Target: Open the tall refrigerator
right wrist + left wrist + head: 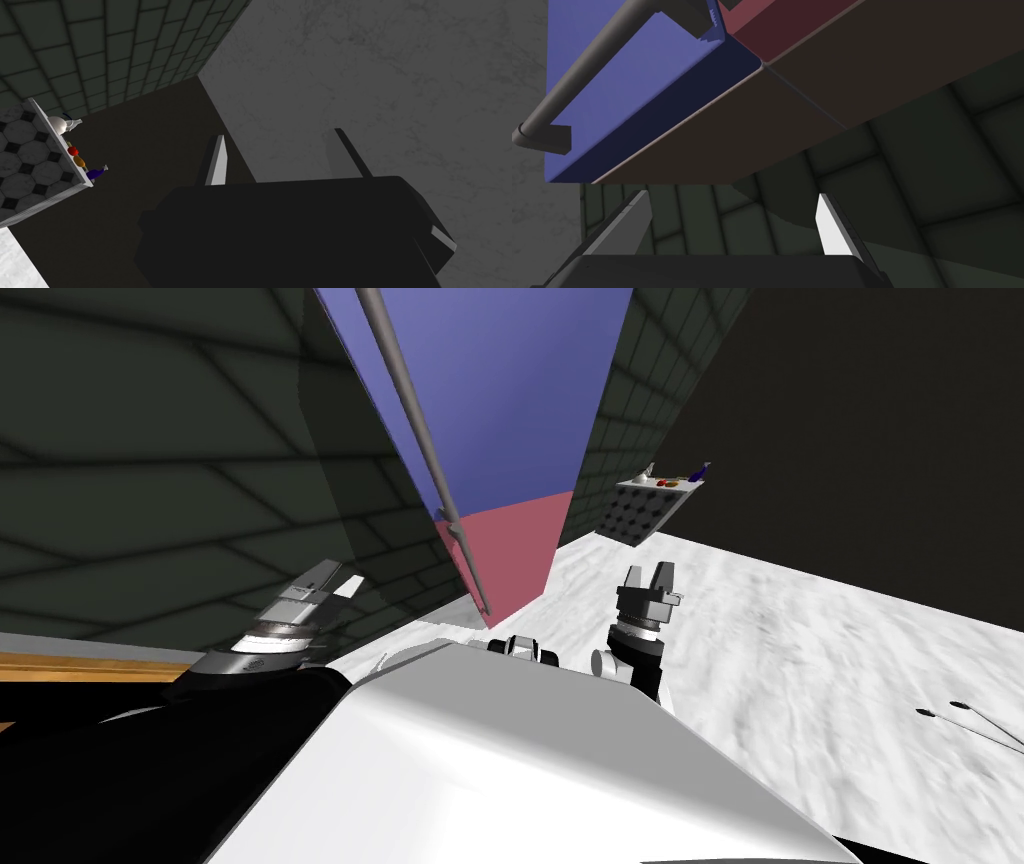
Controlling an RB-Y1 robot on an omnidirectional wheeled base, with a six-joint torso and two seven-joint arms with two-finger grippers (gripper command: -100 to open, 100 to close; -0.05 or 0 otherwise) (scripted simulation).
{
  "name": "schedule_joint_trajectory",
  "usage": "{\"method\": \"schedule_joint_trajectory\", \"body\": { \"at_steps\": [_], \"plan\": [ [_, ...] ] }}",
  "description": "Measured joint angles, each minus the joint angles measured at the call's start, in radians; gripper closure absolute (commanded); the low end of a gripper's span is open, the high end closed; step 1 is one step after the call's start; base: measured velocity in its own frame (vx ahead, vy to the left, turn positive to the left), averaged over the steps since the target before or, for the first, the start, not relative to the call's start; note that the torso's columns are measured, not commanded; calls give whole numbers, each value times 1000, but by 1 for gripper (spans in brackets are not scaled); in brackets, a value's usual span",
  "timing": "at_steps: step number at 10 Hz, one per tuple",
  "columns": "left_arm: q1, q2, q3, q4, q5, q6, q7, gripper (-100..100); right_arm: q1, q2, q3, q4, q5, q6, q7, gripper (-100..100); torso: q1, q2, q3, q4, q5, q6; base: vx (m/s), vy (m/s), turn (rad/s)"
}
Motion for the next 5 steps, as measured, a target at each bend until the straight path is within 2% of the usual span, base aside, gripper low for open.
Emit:
{"method": "schedule_joint_trajectory", "body": {
  "at_steps": [5],
  "plan": [
    [137,80,119,12,52,-34,43,-100,0,0,0,0,0,0,0,0,-2,0,1,0,0,0,153,-117,51]
  ]
}}
